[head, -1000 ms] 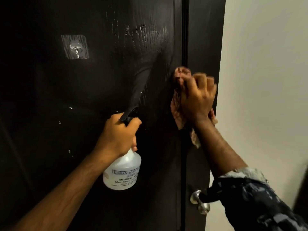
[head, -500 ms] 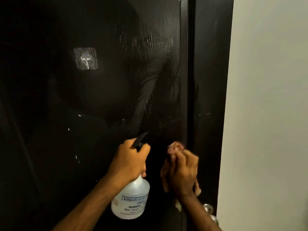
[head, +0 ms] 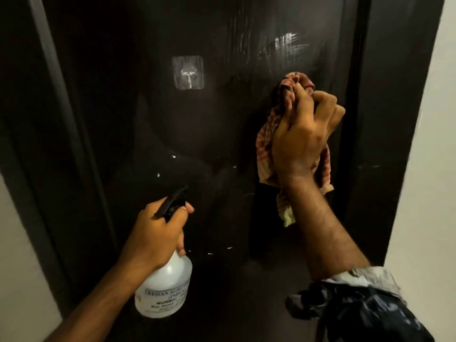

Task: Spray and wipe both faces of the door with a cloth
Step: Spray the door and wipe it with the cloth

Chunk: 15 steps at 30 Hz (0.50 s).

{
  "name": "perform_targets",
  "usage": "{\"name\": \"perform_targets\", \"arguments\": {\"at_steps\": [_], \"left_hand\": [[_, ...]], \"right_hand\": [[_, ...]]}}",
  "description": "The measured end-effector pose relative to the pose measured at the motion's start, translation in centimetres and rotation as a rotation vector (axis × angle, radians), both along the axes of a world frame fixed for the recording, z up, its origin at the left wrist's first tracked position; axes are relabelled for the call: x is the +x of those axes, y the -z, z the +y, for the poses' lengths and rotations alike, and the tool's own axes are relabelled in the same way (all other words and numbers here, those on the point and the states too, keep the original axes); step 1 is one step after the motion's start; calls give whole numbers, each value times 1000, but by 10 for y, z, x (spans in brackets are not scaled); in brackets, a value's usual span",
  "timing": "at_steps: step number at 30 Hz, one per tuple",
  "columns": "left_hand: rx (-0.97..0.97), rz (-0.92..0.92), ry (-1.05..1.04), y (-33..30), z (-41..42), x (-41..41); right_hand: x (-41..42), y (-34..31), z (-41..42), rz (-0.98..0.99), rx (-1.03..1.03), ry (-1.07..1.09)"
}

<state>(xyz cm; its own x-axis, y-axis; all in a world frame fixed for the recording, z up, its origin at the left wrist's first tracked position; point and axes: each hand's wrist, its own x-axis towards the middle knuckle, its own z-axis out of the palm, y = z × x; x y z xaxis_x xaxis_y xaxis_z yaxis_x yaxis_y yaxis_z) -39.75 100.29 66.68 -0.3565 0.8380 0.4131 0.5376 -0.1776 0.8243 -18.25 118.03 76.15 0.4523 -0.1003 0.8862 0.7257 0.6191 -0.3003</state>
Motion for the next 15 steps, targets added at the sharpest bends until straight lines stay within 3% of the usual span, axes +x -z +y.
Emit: {"name": "perform_targets", "arguments": {"at_steps": [4, 8, 12, 15], "left_hand": [[53, -11, 19, -2, 1, -3], [74, -18, 32, 1, 0, -1], [38, -33, 57, 8, -11, 2], [-24, -77, 58, 5, -18, 3]], "right_hand": [[-53, 58, -18, -251, 0, -60], [-95, 178, -36, -571, -90, -190], [-76, 293, -43, -936, -236, -231], [-82, 307, -60, -1096, -351, -184]]}}
